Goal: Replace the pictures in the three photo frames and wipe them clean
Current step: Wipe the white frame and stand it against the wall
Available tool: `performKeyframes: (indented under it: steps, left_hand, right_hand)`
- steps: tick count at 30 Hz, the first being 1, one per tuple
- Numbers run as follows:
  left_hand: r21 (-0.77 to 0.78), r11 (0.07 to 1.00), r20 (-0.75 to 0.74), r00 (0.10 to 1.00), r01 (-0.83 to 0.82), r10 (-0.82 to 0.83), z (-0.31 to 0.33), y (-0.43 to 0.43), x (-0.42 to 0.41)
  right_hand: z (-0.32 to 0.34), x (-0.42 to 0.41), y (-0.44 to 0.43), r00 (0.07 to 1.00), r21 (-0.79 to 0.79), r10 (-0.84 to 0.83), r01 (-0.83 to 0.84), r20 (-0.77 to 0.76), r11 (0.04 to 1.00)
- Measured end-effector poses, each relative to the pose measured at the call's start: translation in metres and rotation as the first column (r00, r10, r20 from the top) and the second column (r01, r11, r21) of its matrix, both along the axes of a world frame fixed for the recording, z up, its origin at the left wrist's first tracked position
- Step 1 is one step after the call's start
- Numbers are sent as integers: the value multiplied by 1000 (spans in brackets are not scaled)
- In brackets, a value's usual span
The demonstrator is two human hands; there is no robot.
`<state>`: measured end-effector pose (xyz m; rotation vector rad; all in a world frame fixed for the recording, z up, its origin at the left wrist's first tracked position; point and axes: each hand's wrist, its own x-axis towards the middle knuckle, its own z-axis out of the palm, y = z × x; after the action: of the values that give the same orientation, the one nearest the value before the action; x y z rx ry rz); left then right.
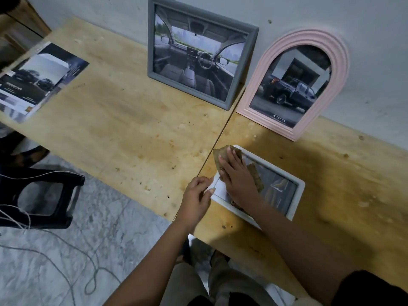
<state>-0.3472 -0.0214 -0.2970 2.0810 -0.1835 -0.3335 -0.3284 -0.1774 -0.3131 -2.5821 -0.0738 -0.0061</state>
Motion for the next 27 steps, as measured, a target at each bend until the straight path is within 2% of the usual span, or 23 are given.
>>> performKeyframes:
  steps: [3,8,12,24,27]
  left_hand:
    - [-13,1000,-31,999,21,-21,4,2,2]
    - [15,1000,1,1000,27,-27,7,10,-9]
    - [-8,1000,4,1000,-21,21,5,13,-13]
    - [44,997,122,991,57,-62,2,19,-1]
    - [70,989,81,988,129,-135,6,23,9]
  right_hand:
    - [-1,-9,2,1000,23,11,-11,-11,1000]
    - [-1,-12,3,996,55,33,-29,-88,998]
    - [9,-11,8,992,88,-18,30,-126,996]
    - [32,-43,37,955,159,-153,197,-253,967]
    - [33,-48,40,955,193,-179,227,-238,955]
